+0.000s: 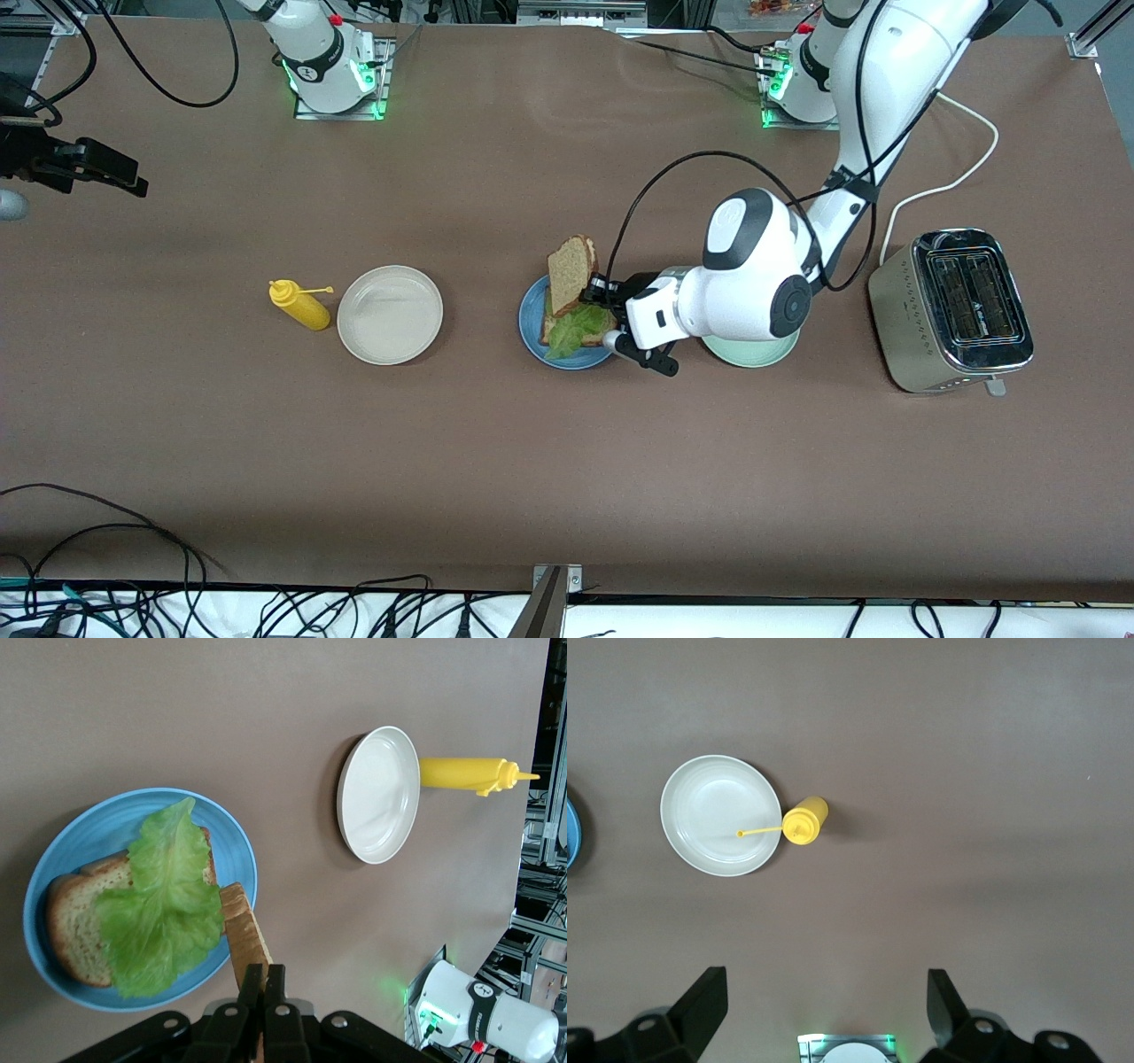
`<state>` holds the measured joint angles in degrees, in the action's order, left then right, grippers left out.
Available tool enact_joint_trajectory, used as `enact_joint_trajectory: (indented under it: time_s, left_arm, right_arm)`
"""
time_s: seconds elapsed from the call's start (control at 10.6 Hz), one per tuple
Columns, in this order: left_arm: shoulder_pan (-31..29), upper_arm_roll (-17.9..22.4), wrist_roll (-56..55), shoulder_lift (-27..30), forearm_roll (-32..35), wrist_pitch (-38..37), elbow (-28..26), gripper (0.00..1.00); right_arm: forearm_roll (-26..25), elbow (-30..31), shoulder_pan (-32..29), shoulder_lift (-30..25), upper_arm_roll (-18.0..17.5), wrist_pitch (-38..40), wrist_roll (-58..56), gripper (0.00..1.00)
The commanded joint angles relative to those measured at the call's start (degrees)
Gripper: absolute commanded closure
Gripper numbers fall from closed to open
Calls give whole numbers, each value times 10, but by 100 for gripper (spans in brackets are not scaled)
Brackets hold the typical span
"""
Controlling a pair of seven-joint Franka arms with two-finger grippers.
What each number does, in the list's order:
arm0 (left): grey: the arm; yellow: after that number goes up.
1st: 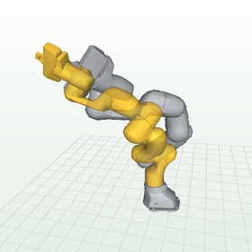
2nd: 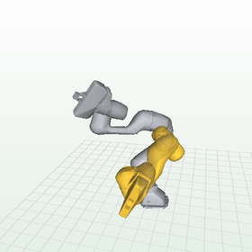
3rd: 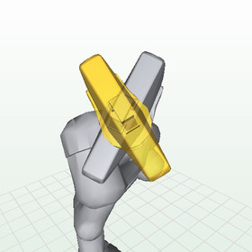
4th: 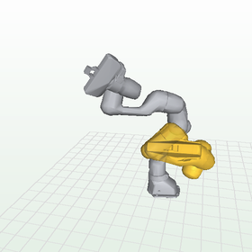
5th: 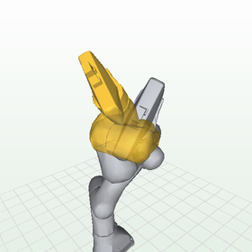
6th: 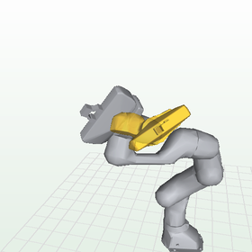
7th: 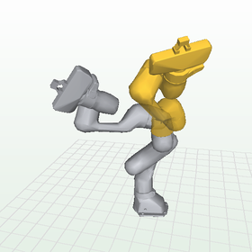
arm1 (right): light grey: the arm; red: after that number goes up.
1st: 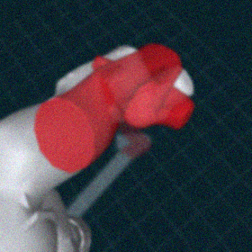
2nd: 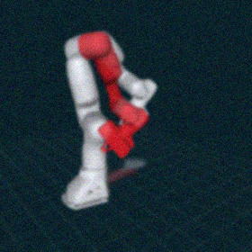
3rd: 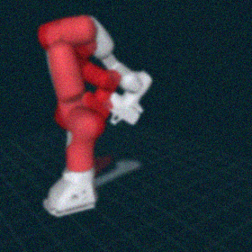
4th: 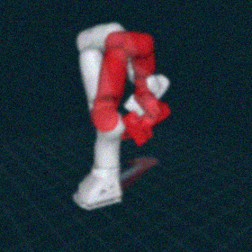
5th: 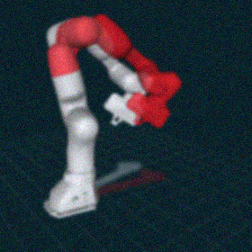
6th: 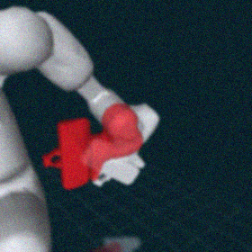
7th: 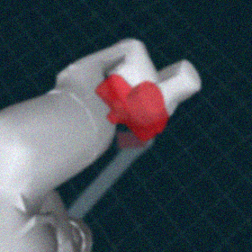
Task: Make sandwich in blue plate with both arms
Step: 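Lower the bread onto the lettuce and open the left gripper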
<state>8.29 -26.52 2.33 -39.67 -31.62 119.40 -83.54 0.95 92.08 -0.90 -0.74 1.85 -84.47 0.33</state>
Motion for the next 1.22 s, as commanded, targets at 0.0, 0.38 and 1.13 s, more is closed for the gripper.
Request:
enact_joint_trajectory:
  time_s: [0.0,0.38,1.13]
  left_arm:
    - [9,-8,0,-48,-11,38,24,100]
    - [15,-10,30,-77,-9,67,25,100]
    - [6,-4,93,-104,-6,74,48,100]
  right_arm:
    - [-2,-34,-14,9,-7,-9,4,0]
    - [-23,-34,-9,15,-9,-31,5,0]
    - [-26,-33,-9,17,-11,-35,4,0]
